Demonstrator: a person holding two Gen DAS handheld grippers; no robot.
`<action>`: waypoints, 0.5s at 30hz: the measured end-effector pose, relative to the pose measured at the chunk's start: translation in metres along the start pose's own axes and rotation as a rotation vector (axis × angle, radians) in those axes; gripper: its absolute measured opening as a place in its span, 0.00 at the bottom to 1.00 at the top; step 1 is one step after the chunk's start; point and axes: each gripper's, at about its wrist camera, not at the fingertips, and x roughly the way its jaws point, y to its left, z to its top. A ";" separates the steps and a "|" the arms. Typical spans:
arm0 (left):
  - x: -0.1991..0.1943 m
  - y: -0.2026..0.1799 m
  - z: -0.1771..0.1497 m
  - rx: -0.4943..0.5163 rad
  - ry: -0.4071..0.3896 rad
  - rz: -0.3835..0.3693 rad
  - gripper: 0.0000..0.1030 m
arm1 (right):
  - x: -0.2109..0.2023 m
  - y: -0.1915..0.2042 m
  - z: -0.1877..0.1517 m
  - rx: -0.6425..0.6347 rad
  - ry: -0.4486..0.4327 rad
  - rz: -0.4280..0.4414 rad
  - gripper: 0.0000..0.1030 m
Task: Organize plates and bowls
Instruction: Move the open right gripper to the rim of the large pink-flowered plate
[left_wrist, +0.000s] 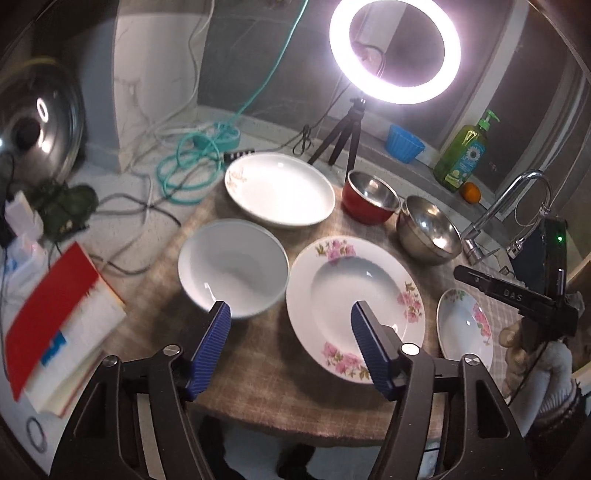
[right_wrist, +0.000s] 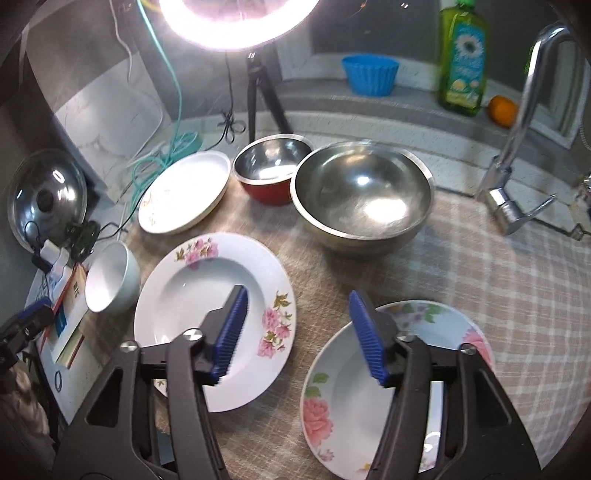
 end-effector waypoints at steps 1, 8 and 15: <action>0.003 0.001 -0.003 -0.014 0.016 -0.008 0.61 | 0.004 0.000 0.000 -0.002 0.015 0.011 0.52; 0.026 -0.002 -0.022 -0.072 0.110 -0.080 0.51 | 0.033 -0.001 0.002 -0.025 0.088 0.057 0.47; 0.050 0.002 -0.028 -0.139 0.168 -0.119 0.46 | 0.061 -0.005 0.008 -0.012 0.154 0.076 0.45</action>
